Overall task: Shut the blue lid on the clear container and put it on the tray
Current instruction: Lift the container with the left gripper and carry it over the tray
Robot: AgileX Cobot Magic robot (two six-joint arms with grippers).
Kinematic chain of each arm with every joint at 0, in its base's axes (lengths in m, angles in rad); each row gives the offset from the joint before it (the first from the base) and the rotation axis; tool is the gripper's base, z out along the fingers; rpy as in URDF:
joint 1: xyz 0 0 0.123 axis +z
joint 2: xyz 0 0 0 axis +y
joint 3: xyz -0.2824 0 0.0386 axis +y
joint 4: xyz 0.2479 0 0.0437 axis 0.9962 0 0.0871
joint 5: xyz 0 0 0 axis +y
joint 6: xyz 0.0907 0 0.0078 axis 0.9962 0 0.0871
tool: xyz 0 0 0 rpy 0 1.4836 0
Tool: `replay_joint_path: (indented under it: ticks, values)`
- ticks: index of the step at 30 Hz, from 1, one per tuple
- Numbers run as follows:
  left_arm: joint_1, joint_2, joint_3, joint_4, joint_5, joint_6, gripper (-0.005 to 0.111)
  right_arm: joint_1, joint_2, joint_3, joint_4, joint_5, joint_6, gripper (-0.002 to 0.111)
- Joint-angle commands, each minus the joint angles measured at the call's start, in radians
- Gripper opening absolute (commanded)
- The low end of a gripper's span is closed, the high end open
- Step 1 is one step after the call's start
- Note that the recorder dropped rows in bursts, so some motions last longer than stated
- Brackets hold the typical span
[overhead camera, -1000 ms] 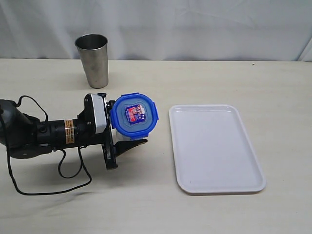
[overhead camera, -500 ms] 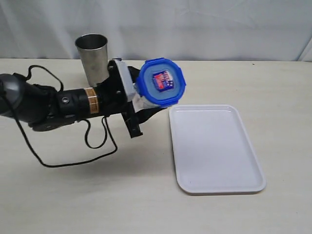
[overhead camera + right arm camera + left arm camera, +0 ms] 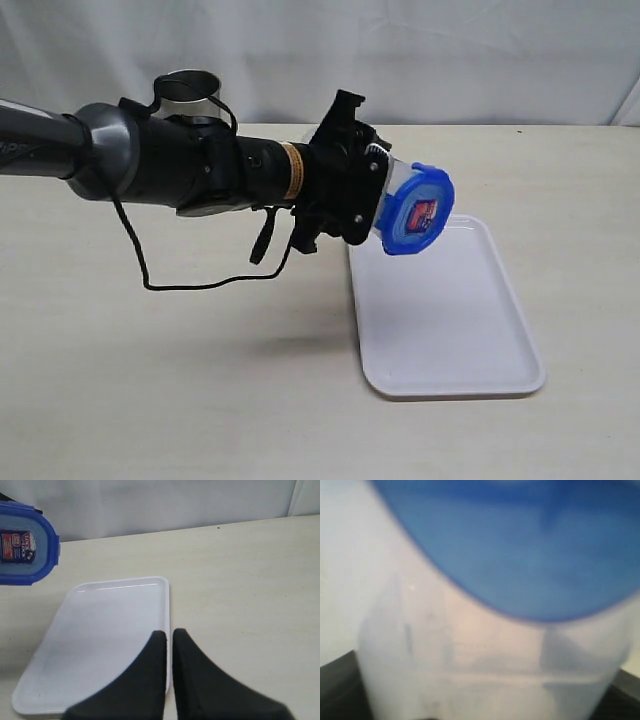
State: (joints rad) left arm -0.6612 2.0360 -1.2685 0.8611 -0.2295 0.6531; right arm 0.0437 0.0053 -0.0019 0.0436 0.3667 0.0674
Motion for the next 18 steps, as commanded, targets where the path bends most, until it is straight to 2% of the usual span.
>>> replay_joint_path:
  ticks: [1, 4, 11, 18]
  values:
    - [-0.026, -0.014, -0.013, -0.008, 0.032, 0.209, 0.0, -0.006, -0.005, 0.002, 0.002, -0.002, -0.009, 0.005]
    - [-0.04, -0.014, -0.013, -0.008, 0.08, 0.323, 0.0, -0.006, -0.005, 0.002, 0.002, -0.002, -0.009, 0.005]
    - [-0.066, -0.014, -0.013, -0.004, 0.097, 0.381, 0.0, -0.006, -0.005, 0.002, 0.002, -0.002, -0.009, 0.005]
    - [-0.117, -0.014, -0.013, -0.002, 0.129, 0.562, 0.0, -0.006, -0.005, 0.002, 0.002, -0.002, -0.009, 0.005]
